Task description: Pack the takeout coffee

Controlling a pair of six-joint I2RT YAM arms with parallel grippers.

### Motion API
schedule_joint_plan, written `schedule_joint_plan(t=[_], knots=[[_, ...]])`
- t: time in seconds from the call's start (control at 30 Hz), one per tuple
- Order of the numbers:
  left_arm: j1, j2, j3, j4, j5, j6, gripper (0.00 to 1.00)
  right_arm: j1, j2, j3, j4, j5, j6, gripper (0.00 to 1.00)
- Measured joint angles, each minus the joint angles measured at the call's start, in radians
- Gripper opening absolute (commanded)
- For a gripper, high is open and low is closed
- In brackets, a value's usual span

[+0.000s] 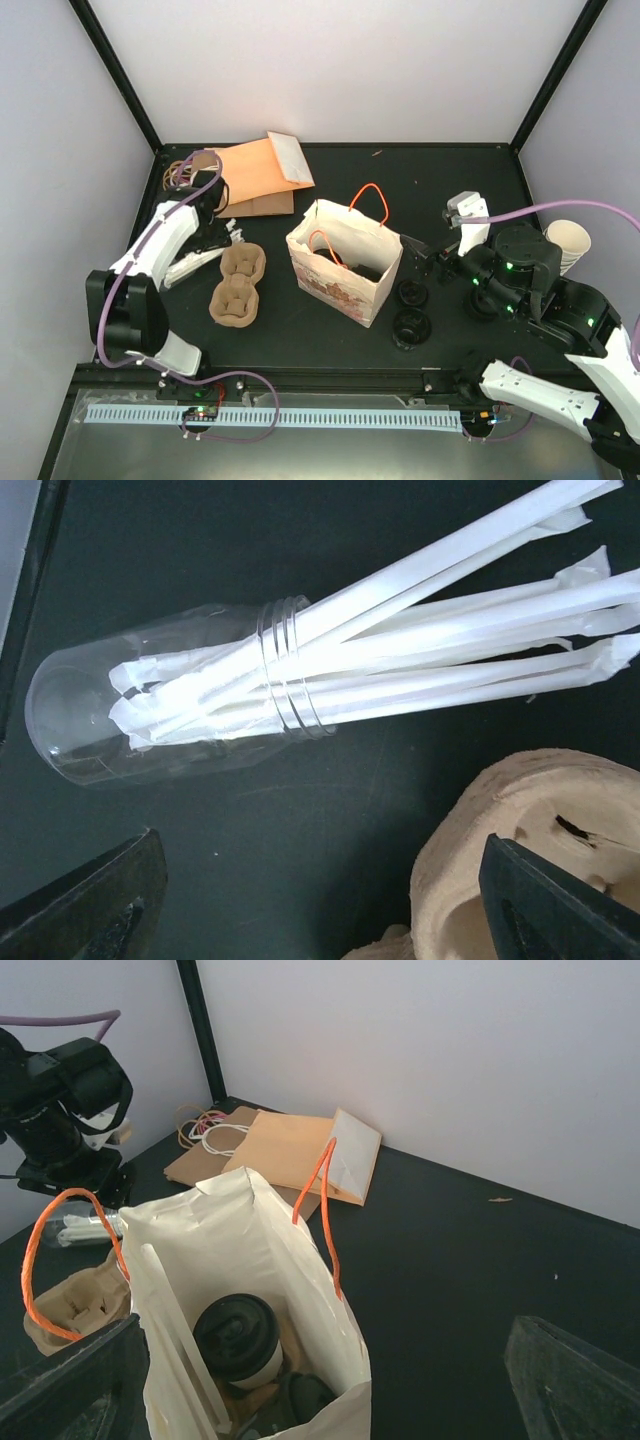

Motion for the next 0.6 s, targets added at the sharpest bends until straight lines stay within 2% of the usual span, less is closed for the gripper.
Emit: schedule_joint_plan(t=[0.17,0.6], knots=[[-0.01,0.063,0.039,-0.031,-0.055,-0.04,0.78,0.0,0.001,-0.002,0.001,0.0,0.0,1.0],[-0.029,0.265,0.173,-0.108,-0.169,-0.098,0.74,0.0,0.0,-0.017,0.007,0.0,-0.002,1.0]])
